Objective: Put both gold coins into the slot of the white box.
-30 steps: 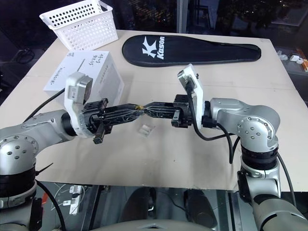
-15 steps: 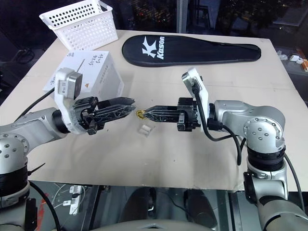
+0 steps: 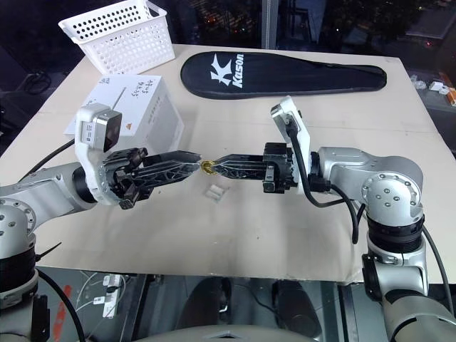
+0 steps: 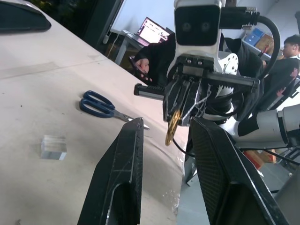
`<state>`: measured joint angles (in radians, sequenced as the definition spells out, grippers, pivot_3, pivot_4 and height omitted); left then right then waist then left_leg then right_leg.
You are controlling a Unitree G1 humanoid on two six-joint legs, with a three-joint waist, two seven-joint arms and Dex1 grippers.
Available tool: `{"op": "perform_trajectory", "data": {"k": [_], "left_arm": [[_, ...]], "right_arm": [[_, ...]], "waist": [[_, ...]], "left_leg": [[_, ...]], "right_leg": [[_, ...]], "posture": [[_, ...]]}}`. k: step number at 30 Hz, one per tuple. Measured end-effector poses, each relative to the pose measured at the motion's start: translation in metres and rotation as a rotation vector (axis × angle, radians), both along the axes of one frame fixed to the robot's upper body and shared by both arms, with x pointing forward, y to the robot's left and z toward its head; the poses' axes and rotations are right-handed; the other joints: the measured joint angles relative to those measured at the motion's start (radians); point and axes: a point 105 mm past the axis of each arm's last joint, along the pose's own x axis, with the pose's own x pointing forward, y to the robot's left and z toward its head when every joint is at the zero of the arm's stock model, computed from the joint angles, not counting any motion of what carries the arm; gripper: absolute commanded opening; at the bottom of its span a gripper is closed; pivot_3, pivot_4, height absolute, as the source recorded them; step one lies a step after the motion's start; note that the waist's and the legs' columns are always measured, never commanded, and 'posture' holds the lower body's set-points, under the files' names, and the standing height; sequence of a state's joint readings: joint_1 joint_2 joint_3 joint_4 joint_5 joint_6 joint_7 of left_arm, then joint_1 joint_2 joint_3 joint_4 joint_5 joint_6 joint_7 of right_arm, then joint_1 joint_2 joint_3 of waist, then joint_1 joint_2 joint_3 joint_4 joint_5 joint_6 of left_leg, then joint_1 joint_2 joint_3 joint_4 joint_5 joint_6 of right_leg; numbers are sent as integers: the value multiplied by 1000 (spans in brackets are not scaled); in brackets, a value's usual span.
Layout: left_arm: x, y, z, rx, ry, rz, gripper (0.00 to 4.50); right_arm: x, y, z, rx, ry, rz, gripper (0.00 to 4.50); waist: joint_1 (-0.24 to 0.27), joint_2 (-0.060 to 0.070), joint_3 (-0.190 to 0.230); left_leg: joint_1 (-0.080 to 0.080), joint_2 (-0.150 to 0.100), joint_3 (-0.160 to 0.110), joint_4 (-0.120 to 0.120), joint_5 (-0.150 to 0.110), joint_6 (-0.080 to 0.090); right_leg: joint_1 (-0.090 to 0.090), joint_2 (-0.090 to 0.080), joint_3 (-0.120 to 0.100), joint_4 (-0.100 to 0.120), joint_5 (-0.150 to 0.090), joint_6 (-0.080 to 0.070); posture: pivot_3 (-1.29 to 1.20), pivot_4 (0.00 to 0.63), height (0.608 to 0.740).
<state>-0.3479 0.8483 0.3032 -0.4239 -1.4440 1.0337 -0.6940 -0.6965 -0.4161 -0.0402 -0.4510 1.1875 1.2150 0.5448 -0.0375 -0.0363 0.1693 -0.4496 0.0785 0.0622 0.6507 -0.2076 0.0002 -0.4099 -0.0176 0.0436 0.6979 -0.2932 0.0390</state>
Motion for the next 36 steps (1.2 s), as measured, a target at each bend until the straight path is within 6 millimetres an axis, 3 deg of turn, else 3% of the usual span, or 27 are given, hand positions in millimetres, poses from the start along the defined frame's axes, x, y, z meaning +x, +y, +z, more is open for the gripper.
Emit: {"op": "perform_trajectory", "data": {"k": [2, 6, 33, 36], "left_arm": [[0, 0, -1, 2, 1, -1, 1543], [-1, -1, -2, 5, 4, -8, 655], [-4, -5, -8, 23, 3, -23, 655], [-4, -5, -7, 19, 3, -26, 48]], "right_arm": [[0, 0, 0, 0, 0, -2, 0], [-2, 1, 2, 8, 0, 9, 0], [-2, 7, 2, 14, 3, 19, 0], [-1, 6, 2, 13, 5, 15, 0]], "waist": [[0, 0, 0], [0, 0, 0], [0, 0, 0], [0, 0, 0]], "left_leg": [[0, 0, 0, 0, 0, 0], [0, 0, 0, 0, 0, 0], [0, 0, 0, 0, 0, 0], [0, 0, 0, 0, 0, 0]], "right_leg": [[0, 0, 0, 0, 0, 0], [0, 0, 0, 0, 0, 0], [0, 0, 0, 0, 0, 0], [0, 0, 0, 0, 0, 0]], "posture": [[0, 150, 740], [0, 150, 740], [0, 150, 740], [0, 150, 740]]}}
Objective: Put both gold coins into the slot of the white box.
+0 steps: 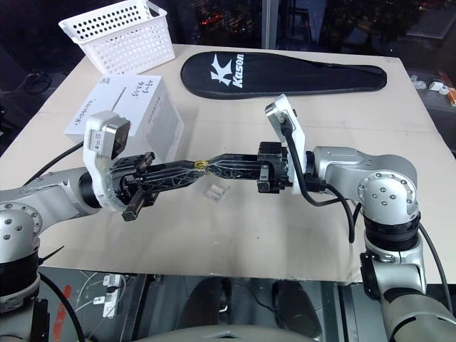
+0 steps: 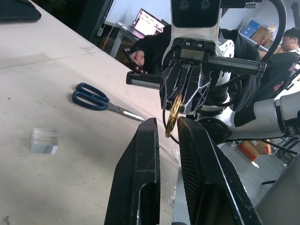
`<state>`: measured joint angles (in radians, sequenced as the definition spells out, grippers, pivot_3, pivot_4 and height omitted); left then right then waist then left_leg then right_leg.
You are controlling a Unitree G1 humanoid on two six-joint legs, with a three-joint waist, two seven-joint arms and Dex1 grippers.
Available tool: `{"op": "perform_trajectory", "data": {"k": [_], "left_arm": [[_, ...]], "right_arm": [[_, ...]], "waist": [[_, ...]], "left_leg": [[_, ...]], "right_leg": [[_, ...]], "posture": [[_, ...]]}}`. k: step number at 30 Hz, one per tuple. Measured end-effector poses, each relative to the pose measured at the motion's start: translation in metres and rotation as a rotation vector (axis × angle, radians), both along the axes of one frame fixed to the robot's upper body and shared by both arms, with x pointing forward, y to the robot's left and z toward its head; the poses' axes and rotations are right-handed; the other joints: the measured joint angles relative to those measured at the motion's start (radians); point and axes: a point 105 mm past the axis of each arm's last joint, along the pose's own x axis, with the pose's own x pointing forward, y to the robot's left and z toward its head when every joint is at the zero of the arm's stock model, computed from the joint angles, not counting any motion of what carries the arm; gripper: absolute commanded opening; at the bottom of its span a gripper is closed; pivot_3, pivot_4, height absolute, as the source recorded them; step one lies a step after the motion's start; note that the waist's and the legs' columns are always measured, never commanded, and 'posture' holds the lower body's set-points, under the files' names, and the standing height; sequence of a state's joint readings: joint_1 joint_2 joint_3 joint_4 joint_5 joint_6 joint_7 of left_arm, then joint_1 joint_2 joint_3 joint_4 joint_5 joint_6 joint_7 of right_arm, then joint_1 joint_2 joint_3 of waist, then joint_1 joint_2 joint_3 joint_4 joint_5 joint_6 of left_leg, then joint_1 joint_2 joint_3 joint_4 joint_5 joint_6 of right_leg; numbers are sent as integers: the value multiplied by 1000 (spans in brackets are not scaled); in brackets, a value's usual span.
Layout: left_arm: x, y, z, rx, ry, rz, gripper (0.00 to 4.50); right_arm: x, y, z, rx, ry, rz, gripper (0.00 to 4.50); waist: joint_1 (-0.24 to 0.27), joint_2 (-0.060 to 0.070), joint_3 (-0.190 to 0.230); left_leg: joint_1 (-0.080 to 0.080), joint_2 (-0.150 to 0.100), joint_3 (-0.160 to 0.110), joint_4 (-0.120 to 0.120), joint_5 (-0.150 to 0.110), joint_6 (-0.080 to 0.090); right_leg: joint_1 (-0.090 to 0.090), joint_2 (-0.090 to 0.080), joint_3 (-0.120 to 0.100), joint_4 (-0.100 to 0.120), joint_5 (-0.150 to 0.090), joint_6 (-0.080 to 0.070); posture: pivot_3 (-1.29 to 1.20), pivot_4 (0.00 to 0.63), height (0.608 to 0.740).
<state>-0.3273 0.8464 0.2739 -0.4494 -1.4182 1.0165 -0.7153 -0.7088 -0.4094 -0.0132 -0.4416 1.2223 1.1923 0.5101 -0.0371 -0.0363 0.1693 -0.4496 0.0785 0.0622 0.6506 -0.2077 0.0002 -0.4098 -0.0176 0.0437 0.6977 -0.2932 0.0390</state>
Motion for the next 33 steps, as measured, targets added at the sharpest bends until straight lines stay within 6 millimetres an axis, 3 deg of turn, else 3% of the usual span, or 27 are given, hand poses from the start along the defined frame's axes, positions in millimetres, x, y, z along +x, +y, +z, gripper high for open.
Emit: {"op": "perform_trajectory", "data": {"k": [12, 15, 16, 20, 27, 33], "left_arm": [[-1, -1, 1, -18, 3, -9, 48], [-1, -2, 3, -25, -4, -12, 0], [0, -2, 4, -26, -11, -2, 0], [4, 2, 10, -40, -32, 31, 0], [15, 25, 27, -44, -70, 214, 0], [58, 87, 59, 118, -181, 708, 0]], "right_arm": [[1, -2, 1, 7, 1, 0, 0], [0, -2, 3, 17, -6, 8, 917], [-1, -2, 2, 20, -5, 21, 1492], [-5, -2, 0, 13, -22, 26, 3063], [7, -12, 3, -50, -243, -114, 3063], [21, -17, 24, -58, -460, -202, 3063]], "waist": [[0, 0, 0], [0, 0, 0], [0, 0, 0], [0, 0, 0], [-1, 0, 0], [3, 0, 0]], "left_leg": [[0, 0, 0, 0, 0, 0], [0, 0, 0, 0, 0, 0], [0, 0, 0, 0, 0, 0], [0, 0, 0, 0, 0, 0], [0, 0, -1, 0, 0, 0], [0, 0, 0, 0, 0, 0]], "right_leg": [[0, 0, 0, 0, 0, 0], [0, 0, 0, 0, 0, 0], [0, 0, 0, 0, 0, 0], [0, 0, 0, 0, 0, 0], [0, 0, 0, 0, 0, 0], [0, 0, 0, 0, 0, 0]], "posture": [[0, 150, 740], [0, 150, 740], [0, 150, 740], [0, 150, 740], [0, 150, 740], [0, 150, 740]]}}
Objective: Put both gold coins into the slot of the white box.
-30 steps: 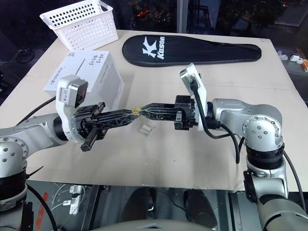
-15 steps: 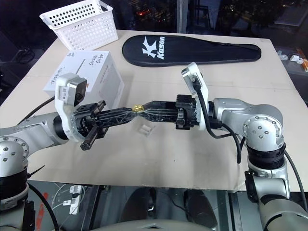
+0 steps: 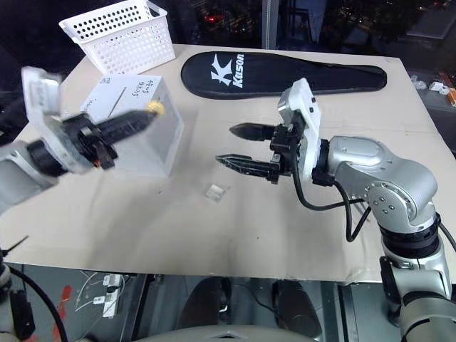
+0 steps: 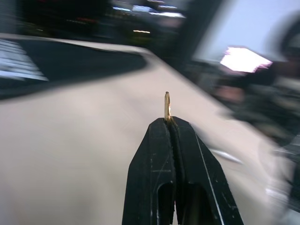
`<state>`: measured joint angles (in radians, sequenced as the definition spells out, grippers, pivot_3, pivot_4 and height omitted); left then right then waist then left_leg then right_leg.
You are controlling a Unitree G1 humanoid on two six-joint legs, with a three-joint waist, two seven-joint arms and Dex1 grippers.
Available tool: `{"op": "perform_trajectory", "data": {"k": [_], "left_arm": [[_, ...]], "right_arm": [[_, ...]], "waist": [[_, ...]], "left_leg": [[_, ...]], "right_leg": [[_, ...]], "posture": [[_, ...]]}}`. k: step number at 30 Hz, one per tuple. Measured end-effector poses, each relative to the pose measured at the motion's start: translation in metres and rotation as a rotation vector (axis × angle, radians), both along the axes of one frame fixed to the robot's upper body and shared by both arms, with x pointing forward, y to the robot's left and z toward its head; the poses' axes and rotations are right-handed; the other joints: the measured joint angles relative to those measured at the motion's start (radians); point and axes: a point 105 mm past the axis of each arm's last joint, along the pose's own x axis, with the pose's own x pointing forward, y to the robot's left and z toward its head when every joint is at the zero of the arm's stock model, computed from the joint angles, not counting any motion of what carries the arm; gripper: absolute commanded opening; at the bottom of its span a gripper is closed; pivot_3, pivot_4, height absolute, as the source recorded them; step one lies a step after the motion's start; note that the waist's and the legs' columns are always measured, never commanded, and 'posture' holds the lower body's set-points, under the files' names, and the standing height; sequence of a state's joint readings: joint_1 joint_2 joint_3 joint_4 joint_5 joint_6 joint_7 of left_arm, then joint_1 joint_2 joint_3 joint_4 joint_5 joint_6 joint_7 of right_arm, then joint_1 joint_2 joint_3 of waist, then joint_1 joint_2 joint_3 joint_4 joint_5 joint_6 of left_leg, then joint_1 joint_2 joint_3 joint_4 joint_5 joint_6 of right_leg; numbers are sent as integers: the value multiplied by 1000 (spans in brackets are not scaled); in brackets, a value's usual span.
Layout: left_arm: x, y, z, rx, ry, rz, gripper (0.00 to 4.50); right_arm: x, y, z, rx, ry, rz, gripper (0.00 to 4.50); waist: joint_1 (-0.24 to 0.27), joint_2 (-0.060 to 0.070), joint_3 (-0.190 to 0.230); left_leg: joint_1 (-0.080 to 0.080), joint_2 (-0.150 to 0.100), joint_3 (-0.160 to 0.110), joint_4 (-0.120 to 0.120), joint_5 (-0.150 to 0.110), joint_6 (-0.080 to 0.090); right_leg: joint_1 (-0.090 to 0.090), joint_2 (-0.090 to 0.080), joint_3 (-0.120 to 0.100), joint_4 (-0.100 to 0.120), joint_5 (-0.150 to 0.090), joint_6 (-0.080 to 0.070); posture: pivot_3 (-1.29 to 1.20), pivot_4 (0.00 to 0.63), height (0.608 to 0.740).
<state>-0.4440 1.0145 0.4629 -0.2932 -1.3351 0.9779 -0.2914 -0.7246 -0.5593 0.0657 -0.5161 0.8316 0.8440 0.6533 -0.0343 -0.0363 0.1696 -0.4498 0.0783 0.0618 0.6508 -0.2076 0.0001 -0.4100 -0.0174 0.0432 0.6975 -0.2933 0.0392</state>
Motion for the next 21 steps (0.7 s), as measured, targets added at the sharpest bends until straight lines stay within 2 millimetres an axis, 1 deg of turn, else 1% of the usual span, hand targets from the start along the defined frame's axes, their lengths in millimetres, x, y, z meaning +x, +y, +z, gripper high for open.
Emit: {"op": "perform_trajectory", "data": {"k": [2, 4, 5, 7, 10, 13, 15, 21], "left_arm": [[12, 26, 14, 43, 0, 171, 0], [21, 48, 24, 39, 60, 300, 0], [23, 53, 24, 34, 83, 327, 0], [29, 62, 15, 18, 179, 373, 0], [33, 61, -3, 36, 287, 366, 0], [37, 59, -4, 24, 322, 356, 0], [40, 58, -3, 20, 329, 347, 0], [47, 57, -16, 35, 380, 351, 0]], "right_arm": [[4, -2, 12, -3, -78, -19, 3063], [7, -7, 23, -6, -178, -42, 3063], [7, -8, 26, 0, -202, -40, 3063], [7, -9, 32, 30, -246, -22, 3063], [5, -9, 36, 48, -281, -9, 3063], [5, -8, 38, 62, -299, -12, 3063], [7, -9, 34, 60, -294, -23, 3063], [9, -12, 29, 54, -283, -45, 3063]], "waist": [[0, 0, 0], [3, 0, 0], [6, 0, 0], [10, 0, 0], [16, 0, 0], [21, 0, 0], [22, 0, 0], [21, 0, 0]], "left_leg": [[0, 0, 1, 0, 0, 0], [0, 0, 1, -1, 0, 0], [0, 0, 1, -1, 0, 0], [-1, 0, 1, -1, 0, 0], [-2, 0, 3, -1, 2, -4], [-2, 0, 3, -1, 3, -4], [-2, 0, 3, -1, 3, -4], [-2, 0, 3, -1, 3, -5]], "right_leg": [[0, 0, 0, 0, 0, 0], [0, 0, 0, -2, 0, 0], [0, -1, 0, -1, 0, 0], [0, -1, 0, -2, 0, 0], [-2, -1, 0, -1, 0, 0], [-2, -1, -1, -1, 0, 0], [-2, -1, 0, -1, 0, 0], [-2, 0, 0, 0, 0, 0]], "posture": [[0, 150, 740], [0, 150, 740], [0, 150, 740], [0, 150, 740], [0, 150, 740], [0, 150, 740], [0, 150, 740], [0, 150, 740]]}}
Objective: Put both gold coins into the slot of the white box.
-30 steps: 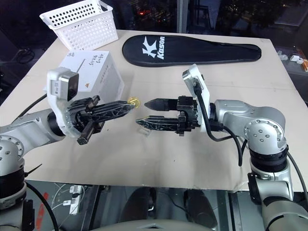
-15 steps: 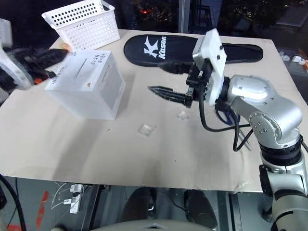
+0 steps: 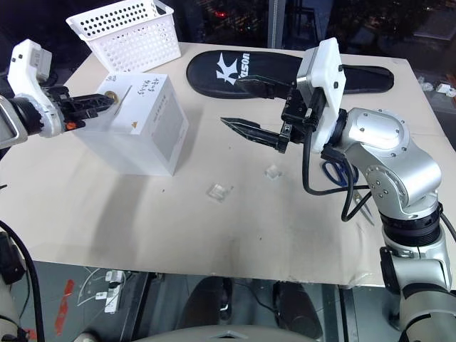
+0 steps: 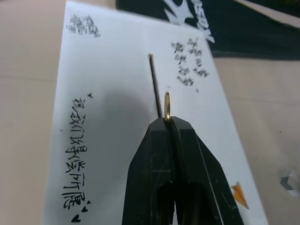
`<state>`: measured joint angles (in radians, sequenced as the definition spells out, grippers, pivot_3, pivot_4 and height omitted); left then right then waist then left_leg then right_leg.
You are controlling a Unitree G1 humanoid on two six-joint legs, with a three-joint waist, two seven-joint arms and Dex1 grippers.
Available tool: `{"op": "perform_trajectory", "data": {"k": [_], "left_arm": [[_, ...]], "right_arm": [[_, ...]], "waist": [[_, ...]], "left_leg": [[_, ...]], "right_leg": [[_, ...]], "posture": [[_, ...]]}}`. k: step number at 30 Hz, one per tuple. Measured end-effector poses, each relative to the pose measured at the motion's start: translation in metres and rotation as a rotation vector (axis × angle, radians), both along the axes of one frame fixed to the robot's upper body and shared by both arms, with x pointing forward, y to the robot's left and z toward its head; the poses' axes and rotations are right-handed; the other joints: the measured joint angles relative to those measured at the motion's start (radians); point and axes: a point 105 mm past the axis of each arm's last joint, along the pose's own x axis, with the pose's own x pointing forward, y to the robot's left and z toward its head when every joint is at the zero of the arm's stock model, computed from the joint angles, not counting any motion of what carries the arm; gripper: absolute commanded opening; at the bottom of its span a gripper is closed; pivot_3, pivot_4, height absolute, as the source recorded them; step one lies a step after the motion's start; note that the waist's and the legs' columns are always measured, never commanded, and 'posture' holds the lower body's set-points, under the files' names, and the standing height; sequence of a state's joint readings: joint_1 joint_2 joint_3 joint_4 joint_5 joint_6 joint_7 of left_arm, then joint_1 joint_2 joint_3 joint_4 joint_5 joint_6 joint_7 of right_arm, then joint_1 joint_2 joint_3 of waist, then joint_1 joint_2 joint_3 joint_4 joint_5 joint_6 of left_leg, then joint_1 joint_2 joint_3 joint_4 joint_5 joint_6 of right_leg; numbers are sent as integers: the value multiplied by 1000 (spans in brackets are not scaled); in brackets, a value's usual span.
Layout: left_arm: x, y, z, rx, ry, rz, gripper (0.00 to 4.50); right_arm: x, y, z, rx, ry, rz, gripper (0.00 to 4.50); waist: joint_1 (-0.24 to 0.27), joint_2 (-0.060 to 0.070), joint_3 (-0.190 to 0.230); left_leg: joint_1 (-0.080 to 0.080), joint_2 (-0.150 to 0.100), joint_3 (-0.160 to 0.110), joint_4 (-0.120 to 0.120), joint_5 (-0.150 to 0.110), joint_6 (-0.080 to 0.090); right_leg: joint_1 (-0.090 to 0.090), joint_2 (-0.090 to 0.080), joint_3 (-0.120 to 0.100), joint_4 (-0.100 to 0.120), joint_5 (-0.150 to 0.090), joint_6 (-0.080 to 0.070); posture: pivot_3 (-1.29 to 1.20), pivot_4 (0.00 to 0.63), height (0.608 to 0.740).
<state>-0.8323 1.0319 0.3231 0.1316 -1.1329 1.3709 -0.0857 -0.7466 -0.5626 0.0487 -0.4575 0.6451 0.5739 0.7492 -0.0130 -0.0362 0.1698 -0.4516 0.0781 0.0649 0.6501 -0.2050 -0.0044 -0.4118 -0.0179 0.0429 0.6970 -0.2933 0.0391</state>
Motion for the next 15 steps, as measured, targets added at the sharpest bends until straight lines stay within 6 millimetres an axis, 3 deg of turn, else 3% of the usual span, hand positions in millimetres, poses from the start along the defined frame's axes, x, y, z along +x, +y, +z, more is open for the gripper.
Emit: {"op": "perform_trajectory", "data": {"k": [14, 15], "left_arm": [[15, -8, 3, 83, -10, 30, 0], [14, -9, 4, 116, -6, 34, 550]], "right_arm": [[-4, -5, -1, -10, -13, -19, 3063], [-5, -5, -1, -10, -13, -19, 3107]], "waist": [[2, 0, 0], [2, 0, 0]], "left_leg": [[0, 0, 0, 2, 0, 0], [0, 0, 0, 2, 0, 0]], "right_leg": [[0, 0, 0, 2, 0, 0], [0, 0, 0, 2, 0, 0]], "posture": [[0, 150, 740], [0, 150, 740]]}}
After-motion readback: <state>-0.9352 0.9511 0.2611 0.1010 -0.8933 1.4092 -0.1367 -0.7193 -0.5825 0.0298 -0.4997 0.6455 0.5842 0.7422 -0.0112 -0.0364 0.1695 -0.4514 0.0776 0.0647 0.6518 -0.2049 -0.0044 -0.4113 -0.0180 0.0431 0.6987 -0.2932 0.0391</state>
